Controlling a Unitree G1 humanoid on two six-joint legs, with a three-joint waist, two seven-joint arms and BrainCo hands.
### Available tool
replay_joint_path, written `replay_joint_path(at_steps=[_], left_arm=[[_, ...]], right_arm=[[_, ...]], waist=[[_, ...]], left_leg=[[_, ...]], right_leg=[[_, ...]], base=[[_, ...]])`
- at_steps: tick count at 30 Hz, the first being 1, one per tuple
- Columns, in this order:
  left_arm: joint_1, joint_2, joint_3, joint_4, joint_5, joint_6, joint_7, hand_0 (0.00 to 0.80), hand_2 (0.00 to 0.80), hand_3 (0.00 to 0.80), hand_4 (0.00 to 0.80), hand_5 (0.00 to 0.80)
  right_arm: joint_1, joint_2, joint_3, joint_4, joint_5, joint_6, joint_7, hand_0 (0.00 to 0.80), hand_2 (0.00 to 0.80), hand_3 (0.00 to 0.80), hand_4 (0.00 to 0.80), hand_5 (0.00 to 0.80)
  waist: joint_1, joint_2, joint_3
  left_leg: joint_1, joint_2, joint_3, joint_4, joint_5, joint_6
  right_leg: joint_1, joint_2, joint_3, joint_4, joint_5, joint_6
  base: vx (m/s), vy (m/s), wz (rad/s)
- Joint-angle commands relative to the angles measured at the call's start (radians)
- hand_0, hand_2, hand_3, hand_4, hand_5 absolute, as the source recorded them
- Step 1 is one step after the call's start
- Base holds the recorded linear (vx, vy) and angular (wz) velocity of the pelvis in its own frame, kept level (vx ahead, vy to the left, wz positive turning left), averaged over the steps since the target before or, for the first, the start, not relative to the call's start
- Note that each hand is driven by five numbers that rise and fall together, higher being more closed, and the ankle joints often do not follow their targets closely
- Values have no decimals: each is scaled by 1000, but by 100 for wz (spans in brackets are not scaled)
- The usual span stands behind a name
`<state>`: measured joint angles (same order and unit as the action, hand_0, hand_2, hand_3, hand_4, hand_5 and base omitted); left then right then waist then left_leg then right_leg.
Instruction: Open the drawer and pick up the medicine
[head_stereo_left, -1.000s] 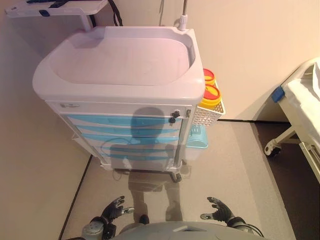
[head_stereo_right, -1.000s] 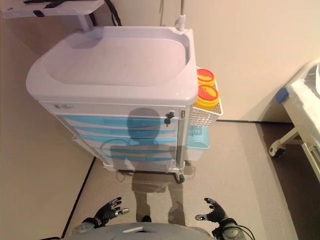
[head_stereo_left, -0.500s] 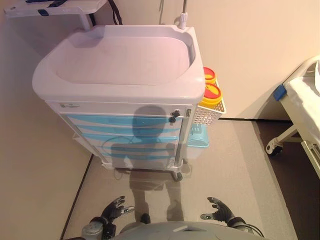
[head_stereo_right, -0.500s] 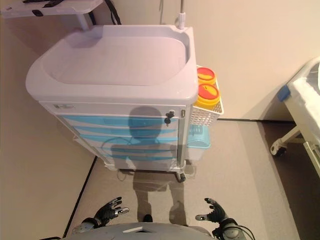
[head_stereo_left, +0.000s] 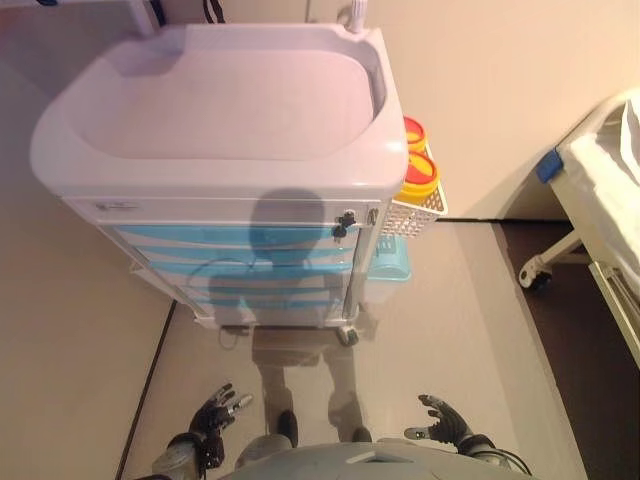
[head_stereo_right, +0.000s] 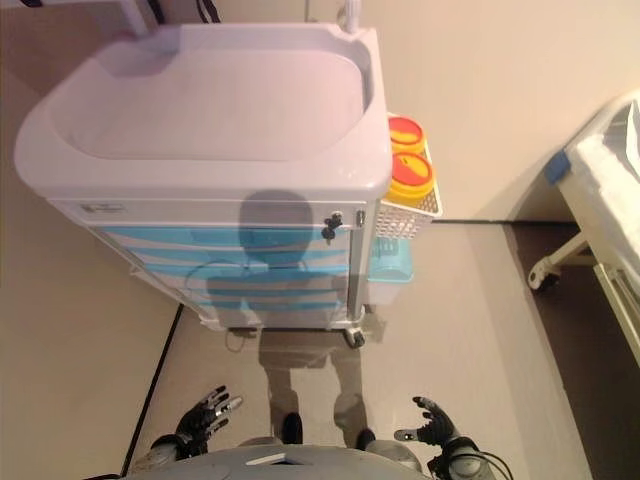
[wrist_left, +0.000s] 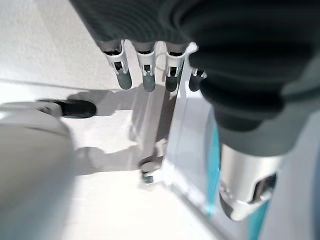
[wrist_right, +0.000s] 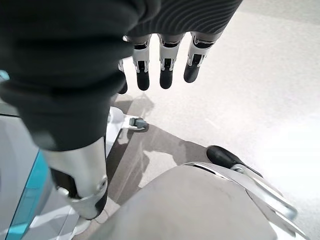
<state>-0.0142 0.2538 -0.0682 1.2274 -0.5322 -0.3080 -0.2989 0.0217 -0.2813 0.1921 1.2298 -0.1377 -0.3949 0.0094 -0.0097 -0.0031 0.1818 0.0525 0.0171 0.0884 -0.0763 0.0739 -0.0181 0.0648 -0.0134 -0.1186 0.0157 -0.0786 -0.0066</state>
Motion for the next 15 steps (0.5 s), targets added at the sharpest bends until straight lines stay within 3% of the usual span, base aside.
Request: replay_joint_path(at_steps=[1, 7, 15], left_arm=[[-117, 12, 64, -59, -209, -55, -61, 0, 0, 0, 0, 0], [-228, 3, 87, -192, -479, -73, -126, 0, 0, 0, 0, 0], [-359, 39, 107, -349, -779, -104, -180, 0, 0, 0, 0, 0]], right_arm=[[-78, -31, 11, -48, 76, -42, 0, 0, 0, 0, 0, 0], [-148, -42, 26, -84, 148, -42, -16, 0, 0, 0, 0, 0], [-149, -60, 48, -161, 203, -47, -20, 0, 0, 0, 0, 0]], waist=[[-20, -31, 81], [-37, -53, 182], [-84, -78, 215]], left_leg=[[-72, -83, 52, 170, -188, 91], [-267, -78, 91, 409, -256, 113], [-417, -58, 123, 559, -309, 130]], right_leg=[[-152, -50, -12, 105, 47, 67], [-322, -73, 26, 248, 40, 63], [-480, -57, 96, 337, 47, 66]], base=[[-187, 58, -12], [-132, 51, -20], [-47, 82, -26]])
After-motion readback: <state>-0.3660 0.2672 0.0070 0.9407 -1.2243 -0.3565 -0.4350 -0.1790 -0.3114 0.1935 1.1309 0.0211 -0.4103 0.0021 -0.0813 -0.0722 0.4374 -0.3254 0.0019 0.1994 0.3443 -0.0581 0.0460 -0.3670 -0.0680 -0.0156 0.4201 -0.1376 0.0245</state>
